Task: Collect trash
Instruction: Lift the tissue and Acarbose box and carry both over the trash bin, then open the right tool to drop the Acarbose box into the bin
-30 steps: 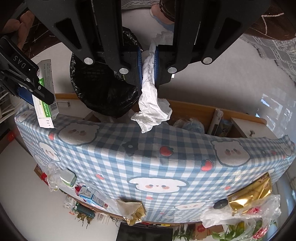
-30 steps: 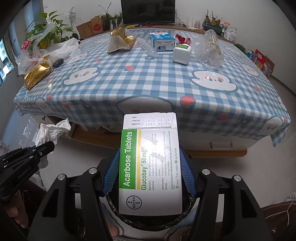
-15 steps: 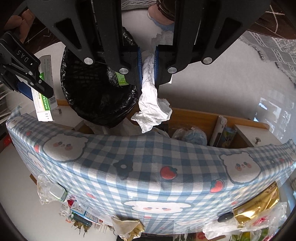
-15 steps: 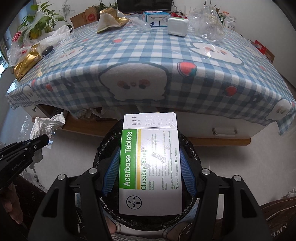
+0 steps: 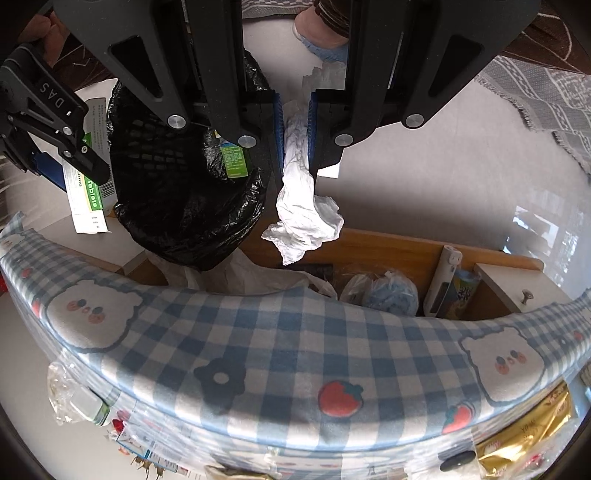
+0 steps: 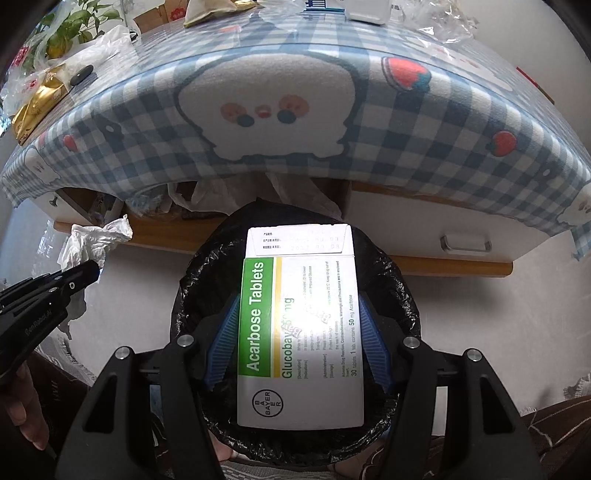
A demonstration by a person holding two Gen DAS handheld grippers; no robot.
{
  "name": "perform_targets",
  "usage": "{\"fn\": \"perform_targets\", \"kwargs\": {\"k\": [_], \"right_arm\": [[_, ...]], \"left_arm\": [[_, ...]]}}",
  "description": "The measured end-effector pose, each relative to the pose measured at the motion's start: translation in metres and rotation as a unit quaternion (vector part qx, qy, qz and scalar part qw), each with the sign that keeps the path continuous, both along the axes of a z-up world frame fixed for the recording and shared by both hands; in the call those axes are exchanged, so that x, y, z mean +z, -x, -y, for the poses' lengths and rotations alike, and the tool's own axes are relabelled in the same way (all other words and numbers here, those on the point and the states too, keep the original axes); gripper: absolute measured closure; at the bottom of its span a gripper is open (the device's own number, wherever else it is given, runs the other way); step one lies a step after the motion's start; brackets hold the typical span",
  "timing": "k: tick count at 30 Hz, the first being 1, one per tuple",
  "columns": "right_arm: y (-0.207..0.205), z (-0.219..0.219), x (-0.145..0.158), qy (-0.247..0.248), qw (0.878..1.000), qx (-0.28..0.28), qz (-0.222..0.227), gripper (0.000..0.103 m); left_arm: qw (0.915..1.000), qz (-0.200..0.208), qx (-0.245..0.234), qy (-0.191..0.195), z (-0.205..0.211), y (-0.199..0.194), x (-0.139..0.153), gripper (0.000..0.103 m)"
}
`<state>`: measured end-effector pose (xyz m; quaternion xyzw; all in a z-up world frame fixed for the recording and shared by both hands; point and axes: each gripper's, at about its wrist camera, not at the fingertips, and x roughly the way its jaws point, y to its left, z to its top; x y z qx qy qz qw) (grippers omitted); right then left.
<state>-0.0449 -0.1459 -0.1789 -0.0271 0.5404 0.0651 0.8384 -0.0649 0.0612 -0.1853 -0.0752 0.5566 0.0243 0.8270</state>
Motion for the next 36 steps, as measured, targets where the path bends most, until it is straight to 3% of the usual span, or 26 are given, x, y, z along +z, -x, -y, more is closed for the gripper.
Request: {"fn": "perform_targets", "kwargs": {"k": [13,17,24,36], "right_arm": [[-0.004,-0.012,-0.012,0.009,1.0,0.012,-0.009,0.043],[-0.001,-0.012,-0.007,0.012,1.0,0.006,0.003,0.027],[0.004,-0.007,0.015,0.012,1.0,0.0,0.024,0.011],[0.013,0.034,0.071,0.021,0.998,-0.011,0.059,0.008]], "left_arm": [[0.9999,-0.011,-0.004,0.001,0.003,-0.006,-0.01,0.094],[0.9999,-0.01,-0.002,0.001,0.004,-0.005,-0.007,0.094],[1.0,0.003,-0.006,-0.001,0.009,0.002,0.011,0.093],[0.9975,0.036,-0.057,-0.023,0.064,0.011,0.065,0.093]]}}
